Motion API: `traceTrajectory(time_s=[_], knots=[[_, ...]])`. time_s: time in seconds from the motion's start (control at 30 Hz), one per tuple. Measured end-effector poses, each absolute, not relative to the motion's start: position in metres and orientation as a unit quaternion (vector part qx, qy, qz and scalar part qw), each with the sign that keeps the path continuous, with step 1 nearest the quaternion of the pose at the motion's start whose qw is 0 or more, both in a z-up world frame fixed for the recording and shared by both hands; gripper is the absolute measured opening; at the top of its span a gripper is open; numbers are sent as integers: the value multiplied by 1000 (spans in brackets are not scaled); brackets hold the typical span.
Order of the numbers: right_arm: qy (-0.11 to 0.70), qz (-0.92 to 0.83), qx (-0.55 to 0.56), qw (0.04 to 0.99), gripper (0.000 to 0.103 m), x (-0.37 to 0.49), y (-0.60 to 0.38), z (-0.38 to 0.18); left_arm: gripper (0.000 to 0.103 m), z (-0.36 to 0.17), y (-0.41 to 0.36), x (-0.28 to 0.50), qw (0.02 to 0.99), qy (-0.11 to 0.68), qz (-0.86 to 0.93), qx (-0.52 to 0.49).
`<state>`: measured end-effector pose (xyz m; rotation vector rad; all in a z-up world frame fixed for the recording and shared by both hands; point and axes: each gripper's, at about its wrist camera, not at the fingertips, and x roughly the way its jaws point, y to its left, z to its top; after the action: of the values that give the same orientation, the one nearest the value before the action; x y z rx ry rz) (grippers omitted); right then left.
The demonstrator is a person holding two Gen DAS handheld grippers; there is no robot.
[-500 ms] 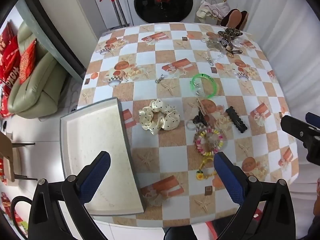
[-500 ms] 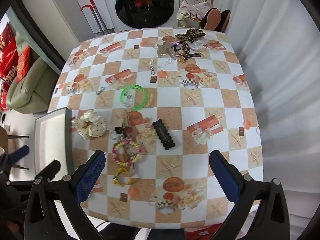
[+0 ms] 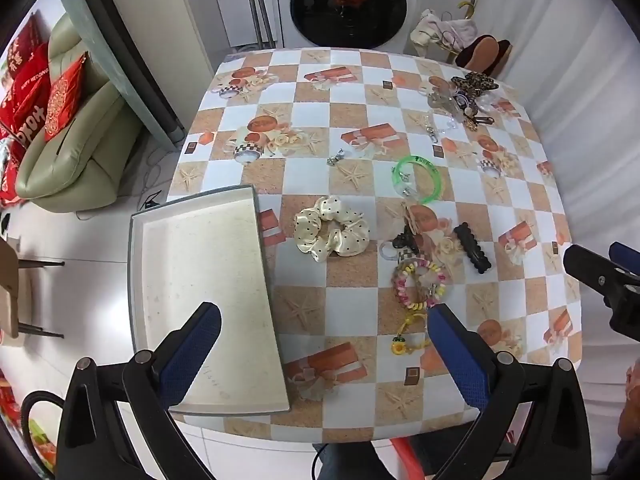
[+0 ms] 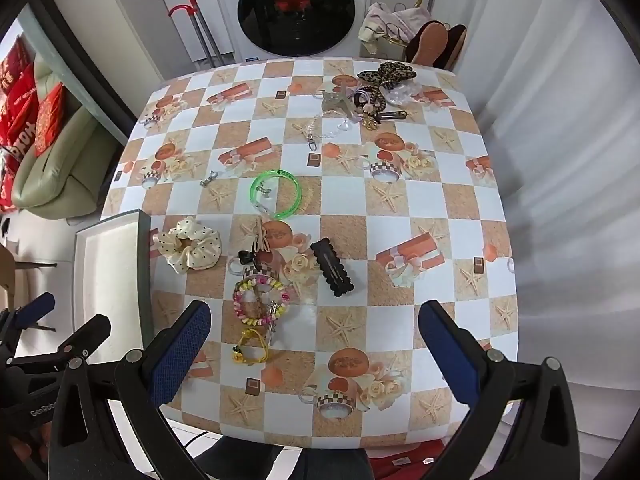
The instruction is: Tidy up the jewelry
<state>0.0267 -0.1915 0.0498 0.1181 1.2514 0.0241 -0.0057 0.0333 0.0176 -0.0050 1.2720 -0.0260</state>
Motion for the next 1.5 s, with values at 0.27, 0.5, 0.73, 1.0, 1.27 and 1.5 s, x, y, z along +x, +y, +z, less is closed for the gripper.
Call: traceTrajectory(time_s=[0.27, 0.5, 0.73, 1.0, 1.27, 1.5], knots=[[589, 20, 50, 807, 103, 30, -189, 56, 103, 22, 29, -6, 809, 588, -6, 9], [589, 19, 49, 806, 103, 30, -185, 56, 103, 24, 34, -6, 810, 587, -2, 8], [589, 18, 49, 806, 103, 30, -185, 55, 103, 24, 34, -5, 810, 587, -3, 9], [589, 17, 49, 806, 103, 29, -185, 55, 103, 24, 34, -6, 810, 586, -4, 10], [590, 17, 49, 806, 103, 28, -184, 55, 103, 24, 34, -6, 810, 586, -4, 10], [590, 17, 49, 806, 103, 27, -183, 56, 103, 24, 35, -6, 810, 587, -4, 9]])
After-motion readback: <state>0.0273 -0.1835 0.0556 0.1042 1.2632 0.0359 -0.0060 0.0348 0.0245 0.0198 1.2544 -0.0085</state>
